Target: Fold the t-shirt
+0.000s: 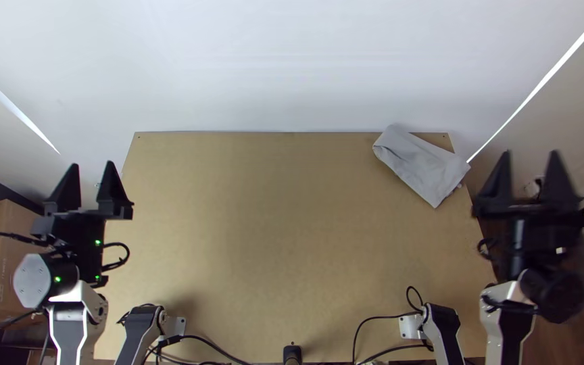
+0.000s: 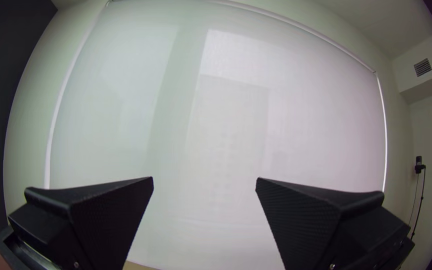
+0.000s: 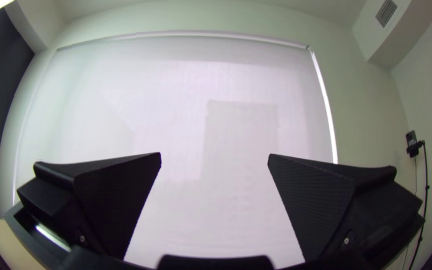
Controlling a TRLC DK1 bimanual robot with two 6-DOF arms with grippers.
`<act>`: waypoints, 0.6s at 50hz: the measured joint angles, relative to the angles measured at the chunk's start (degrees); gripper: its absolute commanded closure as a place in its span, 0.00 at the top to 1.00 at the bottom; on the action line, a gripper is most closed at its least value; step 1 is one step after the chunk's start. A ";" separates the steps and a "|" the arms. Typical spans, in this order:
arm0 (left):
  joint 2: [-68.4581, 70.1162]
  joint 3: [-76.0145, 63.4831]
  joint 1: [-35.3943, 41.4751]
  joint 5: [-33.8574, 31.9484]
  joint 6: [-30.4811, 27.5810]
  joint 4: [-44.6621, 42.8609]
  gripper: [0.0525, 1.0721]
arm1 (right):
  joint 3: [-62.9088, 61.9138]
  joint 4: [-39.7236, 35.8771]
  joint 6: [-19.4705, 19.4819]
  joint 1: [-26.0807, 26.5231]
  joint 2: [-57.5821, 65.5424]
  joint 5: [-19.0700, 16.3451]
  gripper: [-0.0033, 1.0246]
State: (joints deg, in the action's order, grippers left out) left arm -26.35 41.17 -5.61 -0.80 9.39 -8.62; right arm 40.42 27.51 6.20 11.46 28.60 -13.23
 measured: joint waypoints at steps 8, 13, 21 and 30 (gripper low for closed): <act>9.51 -11.74 -0.15 0.00 0.02 -5.07 0.96 | -12.74 -0.15 -1.64 -4.61 -10.38 0.00 0.96; 14.86 -17.22 -0.15 0.00 0.52 -5.53 0.96 | -18.80 -0.07 -2.49 -5.99 -16.74 0.00 0.96; 24.26 -28.52 -0.13 0.00 1.77 -5.86 0.96 | -30.91 0.68 -5.22 -6.99 -27.71 0.13 0.96; 25.77 -36.20 -0.31 0.00 6.64 -3.45 0.96 | -38.71 -4.55 -4.55 -7.37 -28.68 5.55 0.96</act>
State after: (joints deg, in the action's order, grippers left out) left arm -0.58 4.97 -5.91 -0.80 16.03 -12.08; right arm 1.72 22.96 1.65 4.10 -0.08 -7.68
